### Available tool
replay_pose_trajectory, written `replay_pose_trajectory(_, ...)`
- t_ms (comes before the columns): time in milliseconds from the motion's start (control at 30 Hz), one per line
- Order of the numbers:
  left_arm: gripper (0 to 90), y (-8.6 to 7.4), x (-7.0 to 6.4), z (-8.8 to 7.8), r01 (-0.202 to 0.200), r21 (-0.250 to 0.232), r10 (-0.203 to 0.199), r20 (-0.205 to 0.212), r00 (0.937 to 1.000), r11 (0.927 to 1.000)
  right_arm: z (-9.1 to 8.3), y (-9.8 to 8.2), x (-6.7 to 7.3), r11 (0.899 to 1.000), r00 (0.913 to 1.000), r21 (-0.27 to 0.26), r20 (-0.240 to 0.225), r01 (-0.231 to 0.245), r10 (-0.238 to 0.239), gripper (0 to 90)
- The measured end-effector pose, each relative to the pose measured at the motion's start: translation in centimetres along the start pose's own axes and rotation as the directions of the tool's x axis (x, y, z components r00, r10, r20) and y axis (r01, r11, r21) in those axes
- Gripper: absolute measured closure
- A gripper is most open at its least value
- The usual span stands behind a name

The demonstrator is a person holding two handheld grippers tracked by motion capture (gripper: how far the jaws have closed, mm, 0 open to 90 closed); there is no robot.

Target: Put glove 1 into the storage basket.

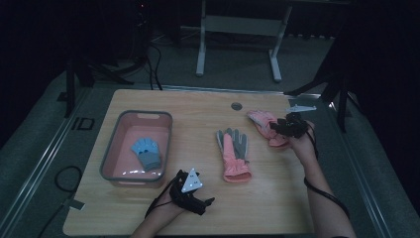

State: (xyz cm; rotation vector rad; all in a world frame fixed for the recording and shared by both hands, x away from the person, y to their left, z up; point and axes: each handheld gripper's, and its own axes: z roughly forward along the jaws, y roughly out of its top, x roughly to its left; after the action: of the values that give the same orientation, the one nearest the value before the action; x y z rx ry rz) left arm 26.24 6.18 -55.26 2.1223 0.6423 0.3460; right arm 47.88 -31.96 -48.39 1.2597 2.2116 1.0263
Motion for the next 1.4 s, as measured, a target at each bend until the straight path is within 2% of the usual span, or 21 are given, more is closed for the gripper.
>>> replay_pose_trajectory(167,2.6,0.0,0.0,-0.2,0.002,-0.014,-0.002,-0.004,1.0,0.9999,1.4,0.1,-0.8,1.0,0.9998,0.026,-0.015,-0.01,0.01,54.0)
replay_pose_trajectory(300,2.6,-0.1,-0.1,-0.2,0.001,-0.01,-0.001,-0.005,1.0,1.0,2.4,-0.5,-1.1,0.998,1.0,0.068,0.007,0.001,-0.002,54.6)
replay_pose_trajectory(333,2.6,-0.1,-0.1,-0.2,-0.002,-0.008,0.002,-0.002,1.0,1.0,3.1,-1.1,-1.4,0.993,0.998,0.117,0.061,0.01,-0.017,56.9)
replay_pose_trajectory(433,2.6,-0.1,-0.1,-0.2,0.0,-0.011,0.0,-0.001,1.0,0.9999,3.9,-2.0,-2.1,0.993,0.9989,0.114,0.045,-0.018,0.012,58.6)
replay_pose_trajectory(500,2.6,-0.1,0.0,-0.2,0.0,-0.009,0.0,-0.002,1.0,1.0,4.2,-2.2,-2.3,0.994,0.999,0.105,0.036,-0.031,0.028,63.4)
replay_pose_trajectory(567,2.6,-0.2,0.0,-0.2,0.003,-0.01,-0.003,0.002,1.0,0.9999,4.4,-2.1,-2.0,0.993,0.9991,0.114,0.035,-0.027,0.023,72.9)
replay_pose_trajectory(633,2.6,-0.2,0.0,-0.2,0.003,-0.011,-0.003,0.002,1.0,0.9999,4.4,-2.0,-1.6,0.992,0.998,0.122,0.061,-0.025,0.018,82.4)
replay_pose_trajectory(700,2.6,-0.2,0.0,-0.2,0.005,-0.012,-0.005,0.005,1.0,0.9999,4.3,-1.9,-1.3,0.992,0.9962,0.121,0.08,-0.045,0.035,85.3)
replay_pose_trajectory(733,2.6,-0.2,0.0,-0.2,0.007,-0.012,-0.007,0.002,1.0,0.9999,4.1,-1.9,-1.1,0.99,0.9909,0.11,0.108,-0.092,0.08,88.5)
replay_pose_trajectory(767,2.6,-0.1,-0.1,-0.3,0.011,-0.019,-0.011,0.003,0.9999,0.9998,3.8,-1.7,-0.9,0.988,0.9877,0.1,0.117,-0.116,0.104,88.9)
replay_pose_trajectory(833,2.6,-0.1,-0.1,-0.3,0.012,-0.021,-0.012,0.005,0.9999,0.9997,3.4,-1.6,-0.6,0.988,0.9851,0.088,0.131,-0.124,0.112,89.0)
replay_pose_trajectory(867,2.6,0.0,-0.1,-0.3,0.008,-0.025,-0.008,-0.001,1.0,0.9997,2.6,-1.4,0.0,0.988,0.9808,0.081,0.158,-0.128,0.114,89.3)
replay_pose_trajectory(933,2.6,0.0,-0.1,-0.3,0.006,-0.024,-0.006,0.001,1.0,0.9997,2.1,-1.3,0.2,0.987,0.9777,0.073,0.166,-0.141,0.128,89.3)
replay_pose_trajectory(1000,2.6,0.1,-0.2,-0.2,0.006,-0.025,-0.006,-0.003,1.0,0.9997,0.0,-1.1,0.9,0.981,0.9662,0.022,0.177,-0.194,0.187,89.4)
replay_pose_trajectory(1067,2.6,0.2,-0.2,-0.3,0.011,-0.029,-0.011,-0.001,0.9999,0.9995,-1.5,-1.0,1.9,0.979,0.9601,-0.002,0.194,-0.205,0.201,89.4)
replay_pose_trajectory(1100,2.6,0.2,-0.2,-0.3,0.011,-0.029,-0.011,-0.001,0.9999,0.9995,-1.5,-1.0,1.9,0.979,0.9601,-0.002,0.194,-0.205,0.201,89.4)
replay_pose_trajectory(1133,2.6,0.2,-0.2,-0.3,0.009,-0.034,-0.009,-0.003,1.0,0.9994,-2.9,-1.0,2.8,0.976,0.9553,-0.022,0.204,-0.214,0.214,89.3)
replay_pose_trajectory(1233,2.6,0.3,-0.2,-0.3,0.008,-0.034,-0.008,-0.004,1.0,0.9994,-5.0,-1.3,4.3,0.97,0.9466,-0.06,0.212,-0.236,0.243,89.3)
replay_pose_trajectory(1267,2.6,0.3,-0.2,-0.3,0.006,-0.034,-0.006,-0.003,1.0,0.9994,-5.0,-1.3,4.3,0.97,0.9466,-0.06,0.212,-0.236,0.243,89.3)
replay_pose_trajectory(1300,2.6,0.4,-0.3,-0.3,0.006,-0.035,-0.006,-0.003,1.0,0.9994,-6.2,-1.6,5.3,0.966,0.9412,-0.08,0.217,-0.247,0.259,89.3)
replay_pose_trajectory(1400,2.6,0.5,-0.5,-0.1,-0.014,-0.029,0.014,-0.001,0.9999,0.9995,-7.5,-2.3,6.6,0.959,0.934,-0.094,0.22,-0.267,0.282,89.3)
